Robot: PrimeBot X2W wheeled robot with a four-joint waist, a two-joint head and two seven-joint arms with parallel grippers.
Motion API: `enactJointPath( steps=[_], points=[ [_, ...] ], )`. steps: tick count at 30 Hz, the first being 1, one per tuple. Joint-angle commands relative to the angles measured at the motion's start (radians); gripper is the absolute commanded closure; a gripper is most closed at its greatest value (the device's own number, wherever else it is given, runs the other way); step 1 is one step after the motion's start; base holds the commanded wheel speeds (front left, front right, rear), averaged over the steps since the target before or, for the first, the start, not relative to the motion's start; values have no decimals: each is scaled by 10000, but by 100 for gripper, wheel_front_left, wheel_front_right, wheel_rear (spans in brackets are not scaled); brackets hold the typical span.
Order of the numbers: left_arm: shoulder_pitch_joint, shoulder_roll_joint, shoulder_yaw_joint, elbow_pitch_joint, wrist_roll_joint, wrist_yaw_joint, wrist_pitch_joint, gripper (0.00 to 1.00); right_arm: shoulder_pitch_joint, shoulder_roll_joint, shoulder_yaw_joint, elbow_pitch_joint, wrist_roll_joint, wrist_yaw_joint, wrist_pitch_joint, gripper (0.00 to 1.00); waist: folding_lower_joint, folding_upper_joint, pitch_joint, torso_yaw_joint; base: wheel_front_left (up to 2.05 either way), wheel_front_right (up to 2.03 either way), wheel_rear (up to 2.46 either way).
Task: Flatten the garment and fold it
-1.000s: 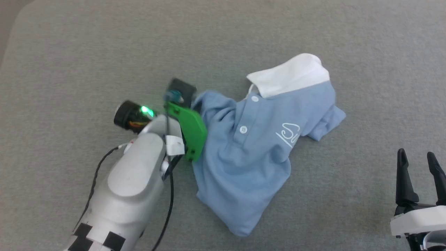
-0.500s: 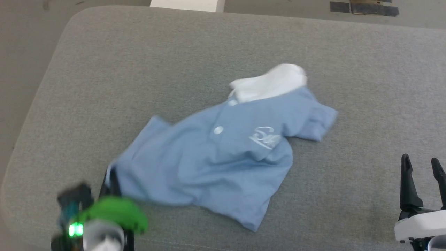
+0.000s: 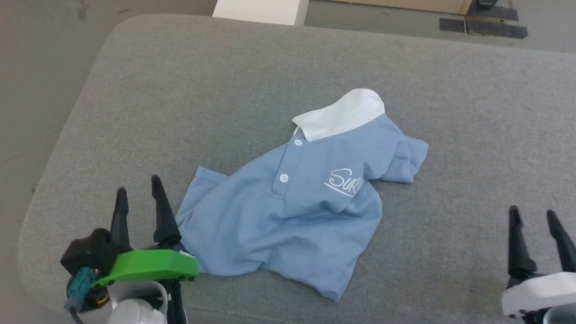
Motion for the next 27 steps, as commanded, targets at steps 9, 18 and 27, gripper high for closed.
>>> enactJointPath(
  steps=[9, 18, 27],
  points=[
    [903, -505, 6, -776, 1095, -182, -89, 0, -2328, -691, 1687, -201, -319, -13, 3466, 0, 0, -1, 26, 132, 0, 0, 0],
    [544, -526, -853, -789, 1344, 49, -90, 0, -4343, -2556, 3251, 1409, 705, -13, 6669, 0, 0, -1, 604, 892, 0, 0, 0],
    [180, -527, -1372, -662, 1403, 121, -91, 0, -5467, -2950, 4456, 3369, 900, -13, 7127, 5, 0, -1, 1036, 1529, 0, 0, 0]
  ],
)
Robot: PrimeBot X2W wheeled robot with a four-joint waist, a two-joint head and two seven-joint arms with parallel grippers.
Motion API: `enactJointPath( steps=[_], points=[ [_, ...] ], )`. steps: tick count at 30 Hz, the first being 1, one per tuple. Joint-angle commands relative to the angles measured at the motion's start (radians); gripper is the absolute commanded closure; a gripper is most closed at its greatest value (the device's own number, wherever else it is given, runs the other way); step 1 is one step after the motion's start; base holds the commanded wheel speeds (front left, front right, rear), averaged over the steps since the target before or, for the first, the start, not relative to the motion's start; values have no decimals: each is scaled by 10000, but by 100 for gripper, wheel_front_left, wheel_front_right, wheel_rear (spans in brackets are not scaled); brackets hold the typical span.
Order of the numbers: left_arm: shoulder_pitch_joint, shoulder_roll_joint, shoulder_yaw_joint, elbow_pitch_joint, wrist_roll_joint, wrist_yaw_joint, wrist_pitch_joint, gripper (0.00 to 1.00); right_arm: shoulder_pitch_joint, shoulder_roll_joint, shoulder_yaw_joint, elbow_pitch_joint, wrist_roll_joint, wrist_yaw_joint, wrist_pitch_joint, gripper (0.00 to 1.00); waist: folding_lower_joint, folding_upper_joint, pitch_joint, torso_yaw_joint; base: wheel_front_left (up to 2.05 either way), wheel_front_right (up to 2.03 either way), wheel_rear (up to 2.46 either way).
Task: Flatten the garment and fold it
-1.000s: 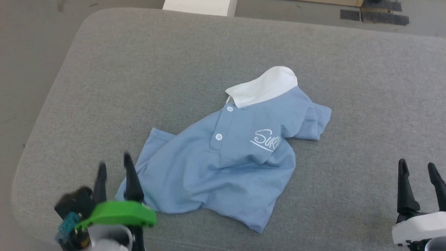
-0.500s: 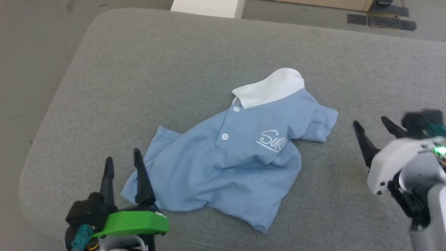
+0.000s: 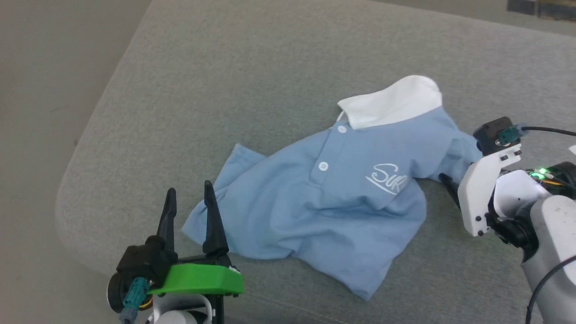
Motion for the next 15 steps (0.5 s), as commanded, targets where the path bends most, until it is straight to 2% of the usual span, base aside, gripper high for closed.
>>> enactJointPath(
  steps=[1, 2, 3, 9, 15],
  points=[
    [-216, -23, -53, 24, 23, 78, -37, 0, -160, 29, 50, 303, -31, -15, -104, 38, 0, -1, 223, 254, 0, 0, 0],
    [-239, -23, -87, 30, -2, 104, -37, 0, -208, 75, -44, 550, -91, -15, -178, 81, 0, -1, 242, 274, 0, 0, 0],
    [-257, -23, -110, 39, -23, 124, -37, 0, -242, 91, -64, 691, -134, -15, -255, 100, 0, -1, 253, 287, 0, 0, 0],
    [-252, -23, -15, 161, -60, 210, -37, 0, -597, 281, -959, 680, 278, -15, -1157, 100, 0, -1, 6, 53, 0, 0, 0],
    [-60, -23, 237, 232, -45, 94, -37, 0, -873, 420, -2477, -1237, 1528, -15, -957, 100, 0, -1, -562, -477, 0, 0, 0]
  ],
)
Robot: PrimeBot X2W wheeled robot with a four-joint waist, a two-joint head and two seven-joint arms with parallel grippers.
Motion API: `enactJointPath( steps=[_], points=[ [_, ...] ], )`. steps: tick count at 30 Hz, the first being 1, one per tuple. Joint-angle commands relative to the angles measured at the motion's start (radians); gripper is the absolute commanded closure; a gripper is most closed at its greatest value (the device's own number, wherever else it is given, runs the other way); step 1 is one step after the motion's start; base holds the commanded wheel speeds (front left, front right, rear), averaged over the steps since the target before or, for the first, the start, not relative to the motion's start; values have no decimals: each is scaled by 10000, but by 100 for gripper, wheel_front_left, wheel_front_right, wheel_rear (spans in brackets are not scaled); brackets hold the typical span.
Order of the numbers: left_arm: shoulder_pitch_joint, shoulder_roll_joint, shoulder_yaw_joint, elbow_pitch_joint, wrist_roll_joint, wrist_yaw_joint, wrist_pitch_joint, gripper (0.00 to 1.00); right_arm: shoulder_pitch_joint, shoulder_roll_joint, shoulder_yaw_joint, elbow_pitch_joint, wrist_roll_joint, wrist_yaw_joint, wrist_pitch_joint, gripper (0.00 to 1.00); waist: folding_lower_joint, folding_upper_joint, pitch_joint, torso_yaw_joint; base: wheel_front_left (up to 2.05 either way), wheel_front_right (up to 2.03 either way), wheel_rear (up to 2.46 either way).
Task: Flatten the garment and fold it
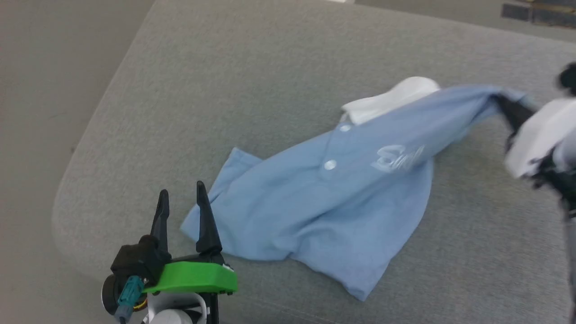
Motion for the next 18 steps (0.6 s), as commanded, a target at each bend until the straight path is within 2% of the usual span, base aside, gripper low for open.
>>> enactJointPath(
  steps=[1, 6, 9, 10, 14, 15, 17, 18],
  points=[
    [61, -23, 50, 30, -4, -57, -37, 0, -76, -116, -413, -572, 173, -15, 243, 100, -1, 0, -441, -460, 0, 0, 0],
    [175, -24, 72, 56, -78, -134, -37, 0, 923, -245, -2174, -2790, 259, -15, 1570, 100, -1, 0, -525, -647, 0, 0, 0],
    [215, -24, 56, 92, -135, -184, -37, 0, 1919, 120, -3415, -3666, 92, -15, 2454, 100, -1, 0, -439, -670, 0, 0, 0],
    [202, -24, 42, 136, -159, -222, -37, 0, 2702, 674, -4555, -3752, -370, -15, 2975, 100, -1, 0, -330, -647, 0, 0, 0],
    [104, -24, -43, 216, -177, -270, -37, 0, 3321, 868, -5407, -2865, -1739, -15, 2593, 100, -1, 0, -208, -553, 0, 0, 0],
    [77, -24, -64, 237, -175, -277, -37, 0, 3406, 918, -5488, -2506, -2130, -15, 2371, 75, -1, 0, -203, -526, 0, 0, 0],
    [54, -24, -87, 280, -168, -286, -37, 0, 3541, 1011, -5411, -1839, -2611, -15, 2219, 57, -1, 0, -216, -501, 0, 0, 0],
    [48, -24, -85, 291, -165, -285, -37, 0, 3574, 1014, -5326, -1604, -2730, -15, 2178, 7, -1, 0, -223, -496, 0, 0, 0]
  ],
)
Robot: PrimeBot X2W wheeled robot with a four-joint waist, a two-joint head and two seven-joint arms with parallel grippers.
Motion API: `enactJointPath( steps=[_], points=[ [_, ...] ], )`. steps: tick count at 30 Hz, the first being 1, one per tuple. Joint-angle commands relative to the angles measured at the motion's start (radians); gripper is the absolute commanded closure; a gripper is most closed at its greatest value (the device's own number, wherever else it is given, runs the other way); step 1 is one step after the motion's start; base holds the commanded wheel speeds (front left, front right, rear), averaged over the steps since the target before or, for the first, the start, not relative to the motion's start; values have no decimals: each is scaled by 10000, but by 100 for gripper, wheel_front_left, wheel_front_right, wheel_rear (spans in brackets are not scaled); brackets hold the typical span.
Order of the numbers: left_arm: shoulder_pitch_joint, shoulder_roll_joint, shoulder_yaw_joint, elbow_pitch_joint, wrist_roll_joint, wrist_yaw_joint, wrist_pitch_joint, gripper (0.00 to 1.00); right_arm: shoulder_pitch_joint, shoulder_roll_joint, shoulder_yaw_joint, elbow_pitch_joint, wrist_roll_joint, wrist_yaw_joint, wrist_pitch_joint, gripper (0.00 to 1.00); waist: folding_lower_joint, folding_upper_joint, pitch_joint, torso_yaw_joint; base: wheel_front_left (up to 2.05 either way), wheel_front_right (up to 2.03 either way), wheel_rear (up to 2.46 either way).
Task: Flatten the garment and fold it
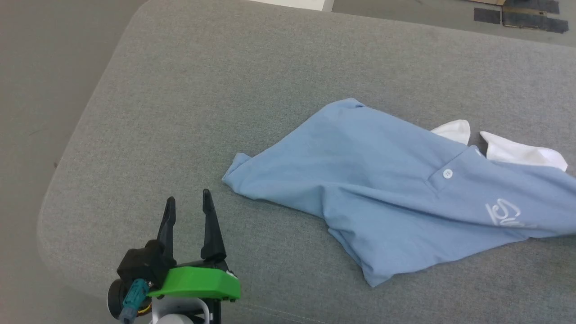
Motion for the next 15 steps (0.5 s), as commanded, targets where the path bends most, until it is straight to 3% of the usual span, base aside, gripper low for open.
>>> enactJointPath(
  steps=[1, 5, 11, 15],
  points=[
    [-79, -22, 15, 42, -36, -77, -38, 0, 77, 44, 129, 199, -96, -15, -136, 0, 0, -1, -18, 0, 0, 0, 0],
    [-40, -22, 49, 86, -5, -76, -38, 0, -175, 1, 574, 197, 271, -15, -370, 0, 0, -1, -117, -62, 0, 0, 0],
    [49, -22, -8, 96, -23, -86, -38, 0, -948, -248, 1093, -969, 1611, -15, 71, 0, 0, -1, -275, -79, 0, 0, 0],
    [55, -22, -90, 49, 7, -88, -38, 0, -1709, -530, 1463, -1010, 1330, -15, 256, 0, 0, -1, -158, -10, 0, 0, 0]
  ],
)
